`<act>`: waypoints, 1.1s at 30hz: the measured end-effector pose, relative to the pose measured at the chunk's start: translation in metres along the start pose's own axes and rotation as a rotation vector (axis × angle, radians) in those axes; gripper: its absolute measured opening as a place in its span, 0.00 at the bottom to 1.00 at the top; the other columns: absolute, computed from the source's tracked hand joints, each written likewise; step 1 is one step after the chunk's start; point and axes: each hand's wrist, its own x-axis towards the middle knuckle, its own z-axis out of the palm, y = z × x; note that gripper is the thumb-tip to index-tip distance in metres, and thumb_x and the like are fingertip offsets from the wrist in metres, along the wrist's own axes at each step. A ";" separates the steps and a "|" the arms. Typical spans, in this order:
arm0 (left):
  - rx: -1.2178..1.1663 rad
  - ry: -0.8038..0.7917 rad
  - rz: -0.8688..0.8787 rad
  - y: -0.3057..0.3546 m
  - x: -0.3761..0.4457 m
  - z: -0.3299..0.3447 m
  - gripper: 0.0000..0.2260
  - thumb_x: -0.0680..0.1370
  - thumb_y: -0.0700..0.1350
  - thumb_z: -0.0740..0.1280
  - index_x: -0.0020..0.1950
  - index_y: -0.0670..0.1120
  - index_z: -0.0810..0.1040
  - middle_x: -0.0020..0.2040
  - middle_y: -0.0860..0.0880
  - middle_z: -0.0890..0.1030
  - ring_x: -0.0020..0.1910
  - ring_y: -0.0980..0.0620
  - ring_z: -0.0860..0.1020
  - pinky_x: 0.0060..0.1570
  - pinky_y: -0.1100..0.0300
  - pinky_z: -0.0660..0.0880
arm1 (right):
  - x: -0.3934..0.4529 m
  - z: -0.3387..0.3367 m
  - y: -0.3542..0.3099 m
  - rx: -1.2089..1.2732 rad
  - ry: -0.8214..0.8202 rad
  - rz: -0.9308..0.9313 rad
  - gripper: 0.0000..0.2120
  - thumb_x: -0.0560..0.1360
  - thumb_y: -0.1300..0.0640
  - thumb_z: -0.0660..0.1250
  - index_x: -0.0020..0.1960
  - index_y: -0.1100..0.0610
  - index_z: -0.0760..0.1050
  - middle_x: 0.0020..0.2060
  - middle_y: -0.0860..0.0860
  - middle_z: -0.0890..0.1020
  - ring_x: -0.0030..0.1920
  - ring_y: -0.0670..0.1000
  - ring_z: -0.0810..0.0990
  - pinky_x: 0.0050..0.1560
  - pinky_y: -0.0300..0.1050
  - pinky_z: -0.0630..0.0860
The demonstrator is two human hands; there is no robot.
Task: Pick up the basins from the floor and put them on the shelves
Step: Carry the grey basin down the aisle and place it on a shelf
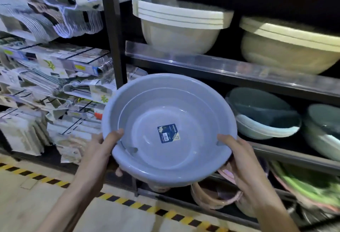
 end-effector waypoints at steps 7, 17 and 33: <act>0.007 -0.033 -0.041 -0.008 0.018 0.022 0.25 0.70 0.60 0.72 0.51 0.39 0.79 0.31 0.35 0.79 0.21 0.41 0.73 0.21 0.54 0.73 | -0.004 -0.017 -0.005 0.000 0.064 -0.009 0.15 0.77 0.55 0.69 0.62 0.59 0.78 0.53 0.65 0.84 0.56 0.72 0.79 0.58 0.78 0.69; 0.030 -0.066 -0.065 -0.014 0.054 0.044 0.18 0.76 0.54 0.69 0.52 0.39 0.77 0.29 0.37 0.78 0.19 0.43 0.72 0.19 0.58 0.72 | 0.034 -0.024 0.009 0.004 0.063 0.037 0.14 0.77 0.56 0.69 0.62 0.58 0.78 0.54 0.66 0.83 0.50 0.69 0.80 0.50 0.69 0.74; -0.003 -0.163 -0.134 -0.018 0.207 0.074 0.25 0.70 0.56 0.71 0.54 0.36 0.78 0.36 0.35 0.81 0.20 0.45 0.74 0.21 0.59 0.71 | 0.159 0.007 0.007 -0.027 0.218 0.076 0.10 0.73 0.53 0.71 0.48 0.59 0.78 0.25 0.48 0.79 0.22 0.45 0.75 0.20 0.37 0.72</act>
